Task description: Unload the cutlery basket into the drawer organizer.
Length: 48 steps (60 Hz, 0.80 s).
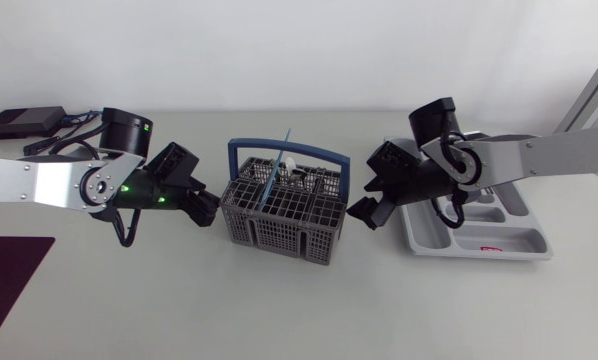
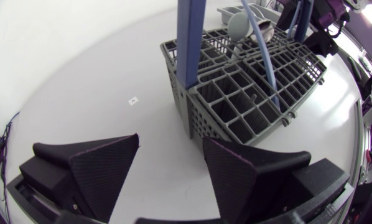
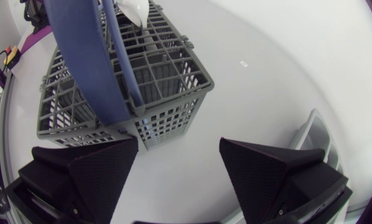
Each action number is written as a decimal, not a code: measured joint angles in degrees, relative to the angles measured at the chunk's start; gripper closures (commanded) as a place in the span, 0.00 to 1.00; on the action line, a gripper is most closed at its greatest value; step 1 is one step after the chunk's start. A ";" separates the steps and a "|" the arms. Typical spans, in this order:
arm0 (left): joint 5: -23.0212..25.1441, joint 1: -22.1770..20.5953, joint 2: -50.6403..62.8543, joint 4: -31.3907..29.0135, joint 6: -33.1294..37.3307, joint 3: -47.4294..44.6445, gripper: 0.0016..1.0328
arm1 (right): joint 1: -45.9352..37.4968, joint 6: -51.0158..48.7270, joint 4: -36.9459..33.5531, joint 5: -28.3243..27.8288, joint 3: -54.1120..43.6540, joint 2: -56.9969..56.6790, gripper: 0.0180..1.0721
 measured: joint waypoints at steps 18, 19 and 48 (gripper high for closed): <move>-0.87 -2.56 -3.89 -2.47 2.30 -2.56 0.10 | 0.68 0.35 0.13 2.69 3.02 1.01 0.10; -0.87 -2.54 -3.91 -2.49 2.34 -2.56 0.10 | 0.68 0.37 0.13 2.75 3.02 1.01 0.10; 0.42 8.15 4.81 -1.90 -0.07 16.48 0.10 | 3.23 1.09 -9.99 1.44 -6.93 -22.60 0.15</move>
